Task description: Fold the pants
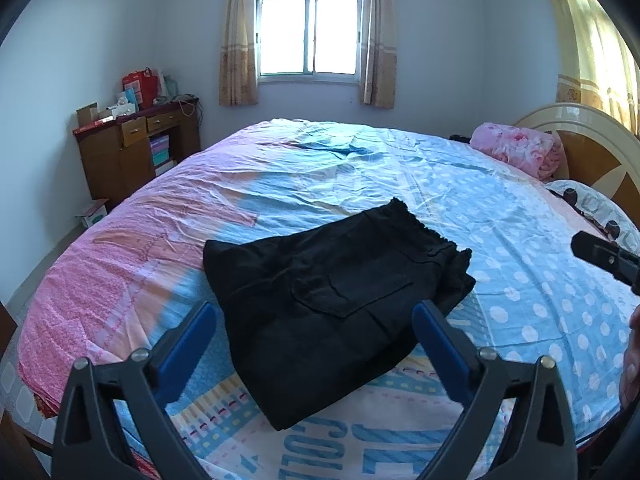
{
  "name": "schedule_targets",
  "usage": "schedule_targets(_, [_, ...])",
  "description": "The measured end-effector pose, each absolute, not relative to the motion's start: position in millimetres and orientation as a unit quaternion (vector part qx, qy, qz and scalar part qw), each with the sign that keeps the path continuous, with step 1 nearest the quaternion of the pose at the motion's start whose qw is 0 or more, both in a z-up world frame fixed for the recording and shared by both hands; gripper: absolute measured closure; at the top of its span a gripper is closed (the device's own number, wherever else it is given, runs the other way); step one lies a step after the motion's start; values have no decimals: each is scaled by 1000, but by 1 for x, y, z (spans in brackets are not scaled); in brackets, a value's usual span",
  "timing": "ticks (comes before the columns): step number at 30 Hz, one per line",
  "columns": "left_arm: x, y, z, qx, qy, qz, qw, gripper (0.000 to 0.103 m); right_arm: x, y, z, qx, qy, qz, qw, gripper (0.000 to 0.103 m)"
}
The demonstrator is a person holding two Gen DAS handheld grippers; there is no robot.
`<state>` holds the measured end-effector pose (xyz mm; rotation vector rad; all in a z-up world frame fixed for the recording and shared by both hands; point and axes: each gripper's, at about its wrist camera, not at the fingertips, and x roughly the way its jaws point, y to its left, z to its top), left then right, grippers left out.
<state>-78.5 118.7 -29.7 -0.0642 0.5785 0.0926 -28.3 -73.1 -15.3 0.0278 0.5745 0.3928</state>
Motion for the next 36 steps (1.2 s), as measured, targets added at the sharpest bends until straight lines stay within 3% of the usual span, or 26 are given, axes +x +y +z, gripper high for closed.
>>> schedule_targets(15, [-94, 119, 0, -18, 236, 58, 970, 0, -43, -67, 1, 2, 251, 196, 948, 43])
schedule_targets(36, [-96, 125, 0, -17, 234, 76, 969, 0, -45, -62, -4, -3, 266, 196, 944, 43])
